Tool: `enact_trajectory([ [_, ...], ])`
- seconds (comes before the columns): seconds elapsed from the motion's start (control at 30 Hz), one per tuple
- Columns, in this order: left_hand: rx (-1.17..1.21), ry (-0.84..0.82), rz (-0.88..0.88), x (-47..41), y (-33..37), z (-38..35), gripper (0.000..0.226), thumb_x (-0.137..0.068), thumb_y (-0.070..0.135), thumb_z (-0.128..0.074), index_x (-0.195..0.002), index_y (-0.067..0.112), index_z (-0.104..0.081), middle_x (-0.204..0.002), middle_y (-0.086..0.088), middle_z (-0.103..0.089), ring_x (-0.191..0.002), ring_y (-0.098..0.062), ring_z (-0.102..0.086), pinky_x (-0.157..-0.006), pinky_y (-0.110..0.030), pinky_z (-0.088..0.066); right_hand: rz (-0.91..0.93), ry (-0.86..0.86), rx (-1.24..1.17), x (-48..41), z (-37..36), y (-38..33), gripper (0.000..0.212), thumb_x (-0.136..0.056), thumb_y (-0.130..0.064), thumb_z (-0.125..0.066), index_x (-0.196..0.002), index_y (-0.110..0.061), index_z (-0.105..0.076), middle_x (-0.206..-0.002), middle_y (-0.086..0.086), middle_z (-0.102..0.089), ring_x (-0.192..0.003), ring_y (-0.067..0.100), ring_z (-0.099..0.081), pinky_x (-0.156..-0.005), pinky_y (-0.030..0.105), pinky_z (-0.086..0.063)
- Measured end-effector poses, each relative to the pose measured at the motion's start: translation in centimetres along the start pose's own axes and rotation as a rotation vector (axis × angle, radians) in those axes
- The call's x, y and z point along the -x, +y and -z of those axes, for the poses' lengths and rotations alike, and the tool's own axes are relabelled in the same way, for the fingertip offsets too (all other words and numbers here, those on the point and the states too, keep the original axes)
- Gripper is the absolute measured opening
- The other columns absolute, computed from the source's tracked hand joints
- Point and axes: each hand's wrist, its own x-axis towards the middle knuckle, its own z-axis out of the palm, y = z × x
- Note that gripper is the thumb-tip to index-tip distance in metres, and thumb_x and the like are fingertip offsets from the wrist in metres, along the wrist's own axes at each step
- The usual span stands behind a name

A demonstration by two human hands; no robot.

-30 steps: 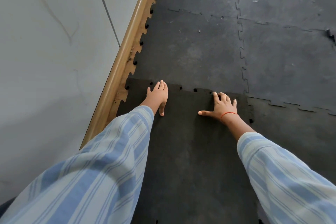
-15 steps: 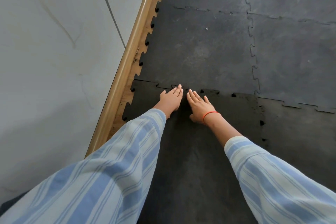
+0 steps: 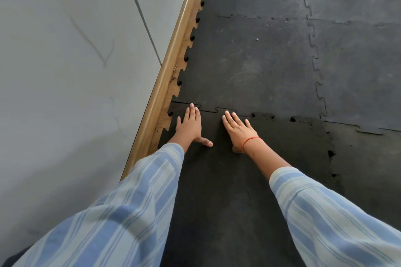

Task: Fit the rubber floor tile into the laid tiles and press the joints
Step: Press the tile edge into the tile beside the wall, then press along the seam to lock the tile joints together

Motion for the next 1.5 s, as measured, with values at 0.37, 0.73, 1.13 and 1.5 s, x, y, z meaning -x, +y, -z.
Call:
enact_trajectory([
  [0.37,-0.084,-0.036,-0.104,0.2,1.5,1.1,0.119,-0.082,0.055,-0.067,-0.153,0.007,0.016,-0.159,-0.011,0.026,-0.15,-0.027,0.015,-0.118,-0.055,-0.002,-0.081,0.078,-0.241,1.3,-0.5,1.6,0.092,-0.087,-0.025,-0.059,-0.152,-0.008,0.004,-0.161,0.006,0.015,-0.149,0.021,0.01,-0.12,0.041,-0.003],
  [0.73,-0.162,-0.023,-0.424,0.3,12.7,-0.6,0.07,-0.104,0.032,-0.036,-0.155,0.015,0.01,-0.161,0.001,0.024,-0.15,-0.02,0.013,-0.121,-0.049,-0.006,-0.275,0.006,-0.311,4.2,-2.5,8.2,0.064,-0.102,-0.033,-0.028,-0.152,-0.012,0.005,-0.16,-0.001,0.017,-0.148,0.015,0.012,-0.12,0.041,-0.003],
  [1.13,-0.212,0.068,-0.465,0.9,15.1,-2.0,0.069,-0.104,0.046,-0.024,-0.155,0.016,0.012,-0.161,-0.002,0.023,-0.15,-0.019,0.013,-0.122,-0.044,-0.002,-0.418,0.191,-0.325,7.4,-5.6,11.2,0.063,-0.103,-0.037,-0.021,-0.151,-0.008,0.007,-0.16,0.006,0.015,-0.148,0.018,0.012,-0.12,0.035,0.003],
  [1.5,-0.243,0.092,-0.665,0.6,22.1,-3.3,0.085,-0.096,0.063,-0.027,-0.155,0.015,0.012,-0.161,0.002,0.022,-0.15,-0.015,0.015,-0.121,-0.045,0.003,-0.567,0.075,-0.34,10.3,-6.4,15.9,0.062,-0.102,-0.035,-0.018,-0.151,-0.01,0.011,-0.16,0.004,0.019,-0.147,0.017,0.015,-0.121,0.041,0.002],
])
